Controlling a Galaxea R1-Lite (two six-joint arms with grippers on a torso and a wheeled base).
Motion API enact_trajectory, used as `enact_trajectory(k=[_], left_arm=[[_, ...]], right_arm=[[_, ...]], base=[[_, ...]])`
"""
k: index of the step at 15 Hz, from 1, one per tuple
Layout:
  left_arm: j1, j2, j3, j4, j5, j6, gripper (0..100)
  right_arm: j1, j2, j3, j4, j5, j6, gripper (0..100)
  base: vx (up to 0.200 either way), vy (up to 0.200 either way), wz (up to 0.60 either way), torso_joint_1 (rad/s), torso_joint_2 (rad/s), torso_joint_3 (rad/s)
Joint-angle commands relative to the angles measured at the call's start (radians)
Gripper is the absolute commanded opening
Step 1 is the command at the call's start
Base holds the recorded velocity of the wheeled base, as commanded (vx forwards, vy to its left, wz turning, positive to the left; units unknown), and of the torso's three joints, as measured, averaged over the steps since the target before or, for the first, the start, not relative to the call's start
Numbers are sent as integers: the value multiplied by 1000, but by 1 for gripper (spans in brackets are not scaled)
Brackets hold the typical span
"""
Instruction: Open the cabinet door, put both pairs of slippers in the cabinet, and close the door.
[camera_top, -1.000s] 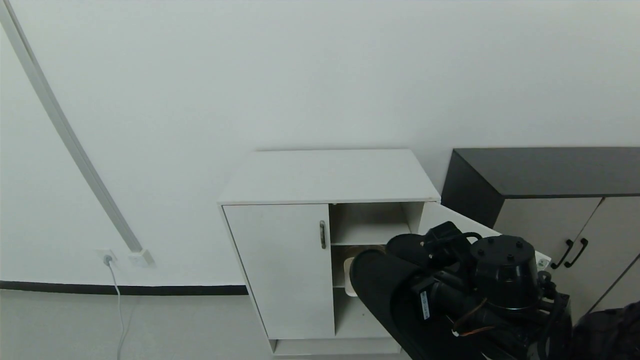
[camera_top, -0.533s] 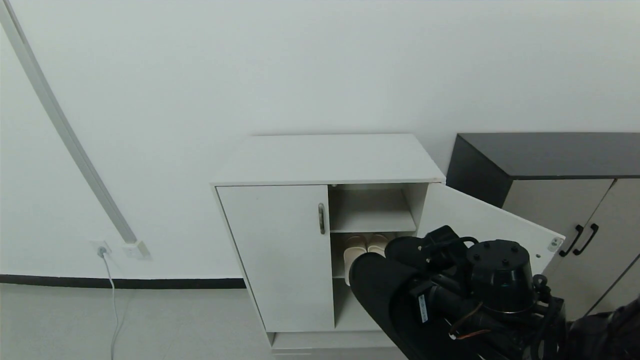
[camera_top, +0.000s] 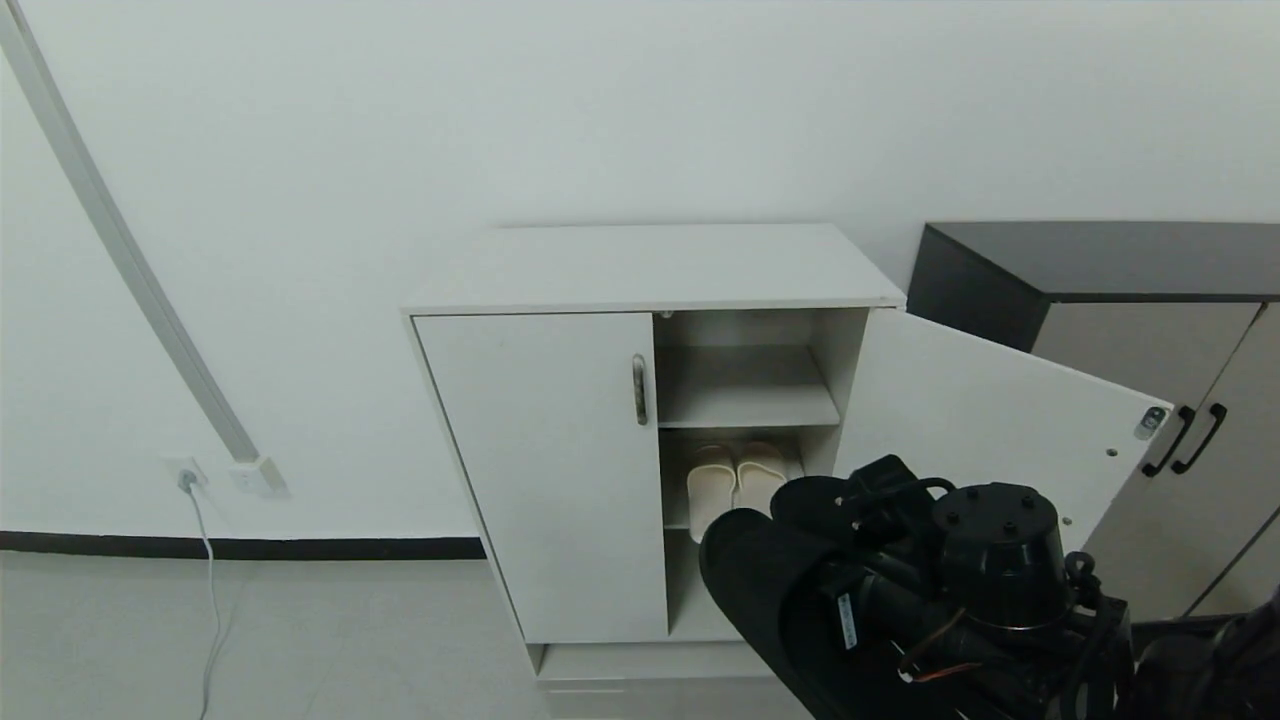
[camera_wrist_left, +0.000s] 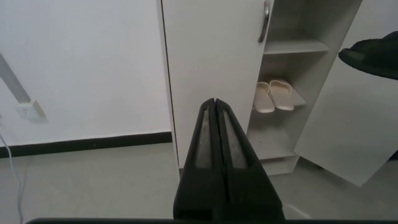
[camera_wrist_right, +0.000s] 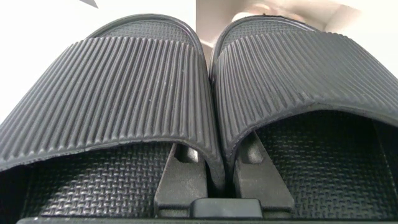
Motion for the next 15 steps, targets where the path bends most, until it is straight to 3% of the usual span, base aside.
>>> enact_trajectory(k=[1, 15], left_arm=[[0, 1, 2, 0, 0, 0, 0], [0, 1, 0, 0, 0, 0, 0]], right_arm=[[0, -2, 7, -5, -1, -1, 0], [-5, 61, 43, -93, -1, -1, 0]], base=[[0, 0, 0, -173, 491, 305], [0, 0, 0, -114, 465, 351]])
